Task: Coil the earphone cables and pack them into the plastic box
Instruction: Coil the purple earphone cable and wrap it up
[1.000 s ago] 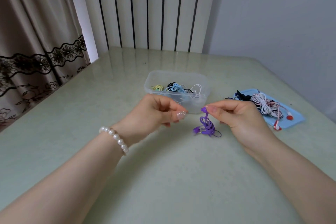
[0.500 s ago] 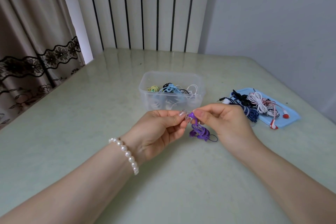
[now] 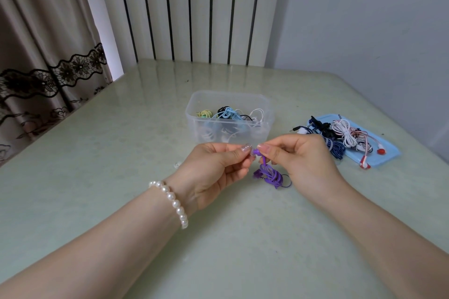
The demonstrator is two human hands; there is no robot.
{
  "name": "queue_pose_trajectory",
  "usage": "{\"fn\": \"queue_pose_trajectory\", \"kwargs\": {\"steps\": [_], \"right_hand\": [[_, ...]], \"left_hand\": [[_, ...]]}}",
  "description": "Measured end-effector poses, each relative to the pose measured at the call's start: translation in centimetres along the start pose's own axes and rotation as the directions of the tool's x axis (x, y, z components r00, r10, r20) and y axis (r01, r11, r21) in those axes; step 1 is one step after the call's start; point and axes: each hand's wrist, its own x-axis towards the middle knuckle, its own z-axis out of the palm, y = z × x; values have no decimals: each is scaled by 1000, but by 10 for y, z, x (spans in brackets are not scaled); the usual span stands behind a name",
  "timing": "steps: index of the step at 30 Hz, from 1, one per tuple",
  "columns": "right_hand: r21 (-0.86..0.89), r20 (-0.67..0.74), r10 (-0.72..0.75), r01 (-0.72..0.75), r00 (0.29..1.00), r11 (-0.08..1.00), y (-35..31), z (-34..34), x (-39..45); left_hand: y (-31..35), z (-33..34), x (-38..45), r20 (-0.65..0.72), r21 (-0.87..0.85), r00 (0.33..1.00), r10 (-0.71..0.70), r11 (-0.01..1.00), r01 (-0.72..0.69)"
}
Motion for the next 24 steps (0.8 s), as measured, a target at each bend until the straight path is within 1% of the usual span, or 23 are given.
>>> {"fn": "queue_pose_trajectory", "kwargs": {"steps": [14,18,24], "right_hand": [[-89,-30,62,-65,998,994,-3,-2,2],[-143,-70,40,-49,997,988,-3,0,0],[-136,-147,4,-24,989,990,-5,6,-4]], "left_hand": [[-1,1,-1,29,32,999,40,999,-41],[-1,2,-1,34,29,998,49,998,-50],[-2,4,-2,22,-4,998,58,998,-58]]}}
